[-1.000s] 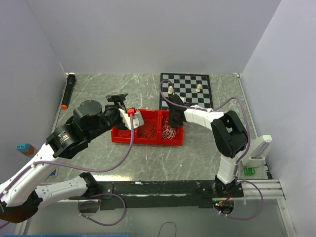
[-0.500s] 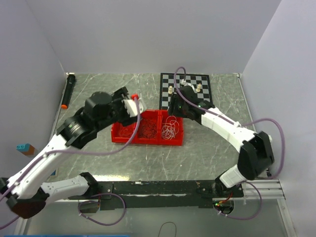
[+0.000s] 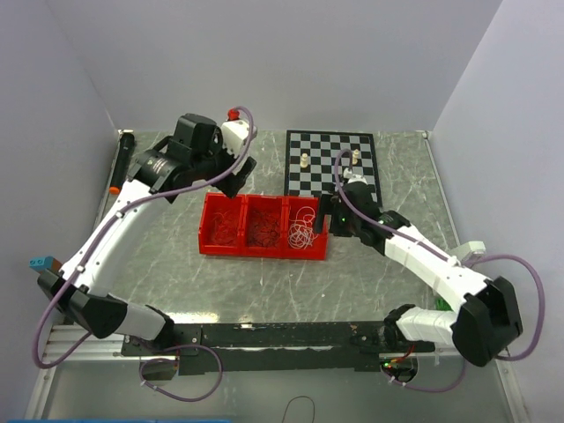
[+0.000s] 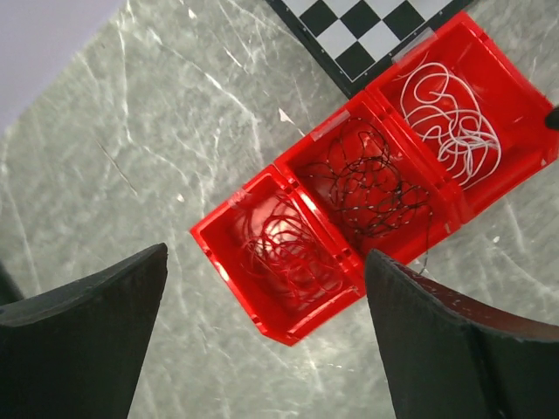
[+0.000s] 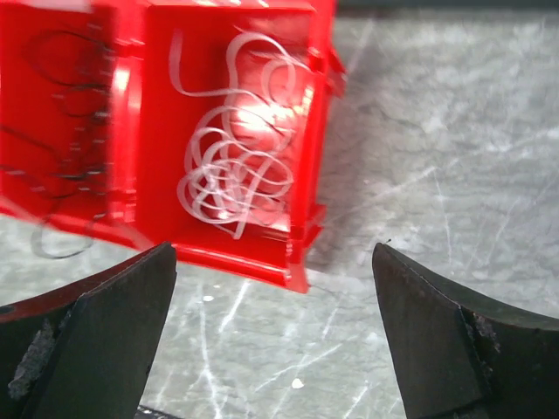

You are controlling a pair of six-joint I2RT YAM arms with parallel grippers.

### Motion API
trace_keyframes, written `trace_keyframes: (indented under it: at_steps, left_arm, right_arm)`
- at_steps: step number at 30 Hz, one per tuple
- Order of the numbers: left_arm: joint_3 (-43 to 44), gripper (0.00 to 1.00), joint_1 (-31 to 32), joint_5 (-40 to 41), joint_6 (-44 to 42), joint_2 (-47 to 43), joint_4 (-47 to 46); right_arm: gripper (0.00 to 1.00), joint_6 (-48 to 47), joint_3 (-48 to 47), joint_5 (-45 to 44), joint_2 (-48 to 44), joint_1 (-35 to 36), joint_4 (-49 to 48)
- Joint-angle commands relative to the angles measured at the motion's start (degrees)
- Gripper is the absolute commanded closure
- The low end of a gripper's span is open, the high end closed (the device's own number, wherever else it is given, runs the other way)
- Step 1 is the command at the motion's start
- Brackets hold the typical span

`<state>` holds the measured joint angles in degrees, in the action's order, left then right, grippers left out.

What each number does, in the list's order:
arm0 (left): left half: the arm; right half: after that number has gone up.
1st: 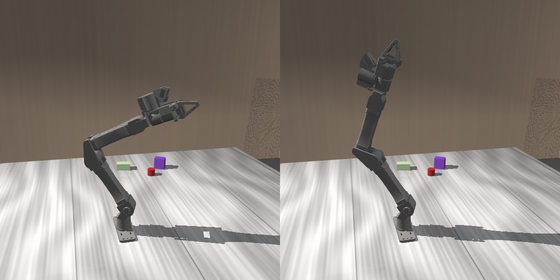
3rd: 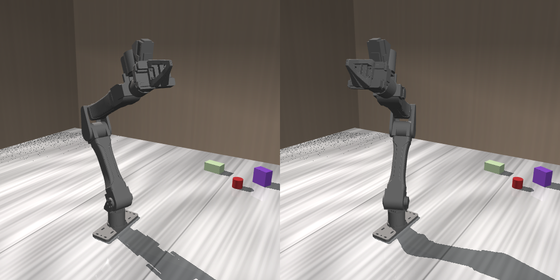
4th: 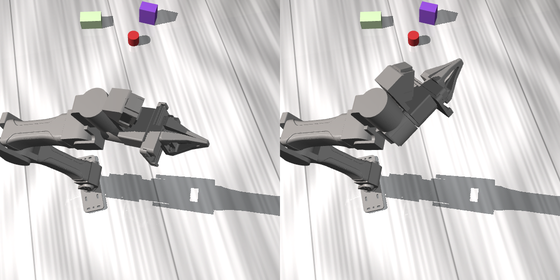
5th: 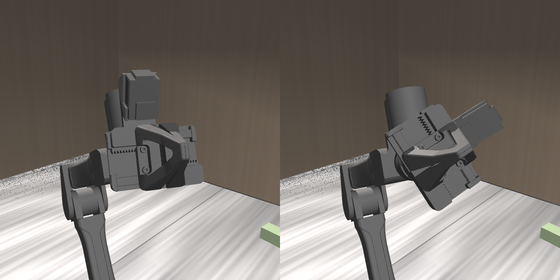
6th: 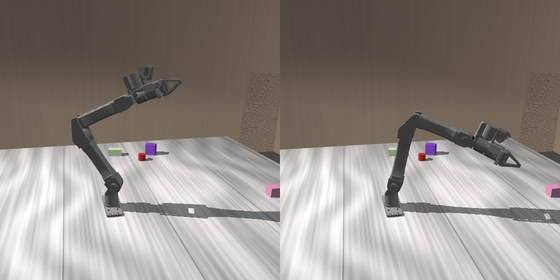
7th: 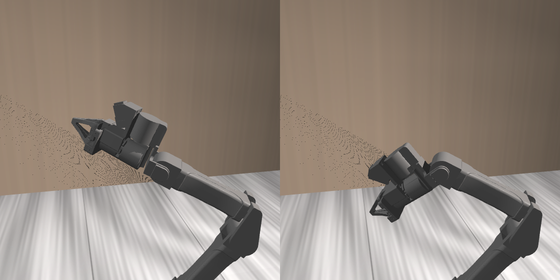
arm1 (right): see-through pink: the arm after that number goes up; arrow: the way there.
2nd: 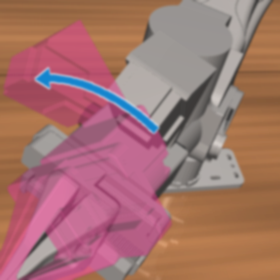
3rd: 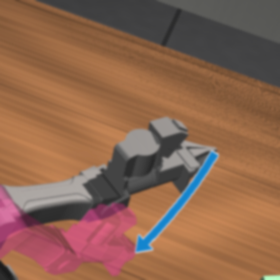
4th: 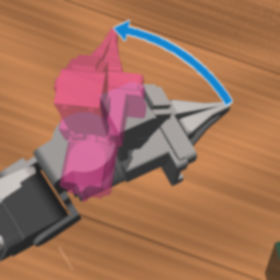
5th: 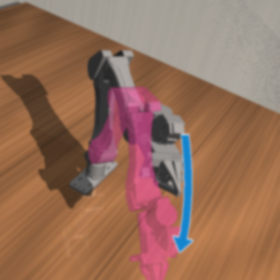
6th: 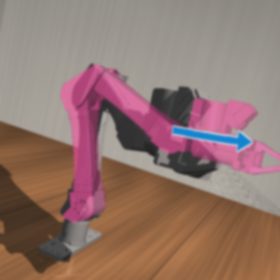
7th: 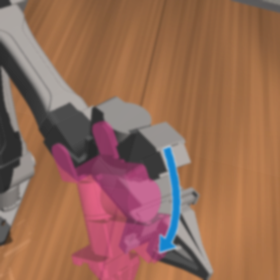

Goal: Untangle the cables

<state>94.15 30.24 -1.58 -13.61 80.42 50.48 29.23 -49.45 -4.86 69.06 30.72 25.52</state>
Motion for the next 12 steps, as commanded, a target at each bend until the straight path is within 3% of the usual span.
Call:
trace_keyframes:
  at_steps: [1, 10, 12]
  left_arm:
    - [2.8, 0.01, -1.1, 1.3, 8.9, 1.5, 3.7]
    - [-6.6, 0.05, -8.4, 0.7, 16.3, 0.1, -4.5]
    - [-9.2, 0.02, -11.6, -0.6, 17.7, 0.3, -6.8]
  right_arm:
    - [0.00, -1.5, -1.6, 1.7, -3.8, -0.1, 0.2]
    - [0.00, -3.0, 0.8, 1.0, -12.7, -0.1, 2.3]
    - [0.00, -3.3, 1.4, 0.0, -14.6, -0.1, 2.8]
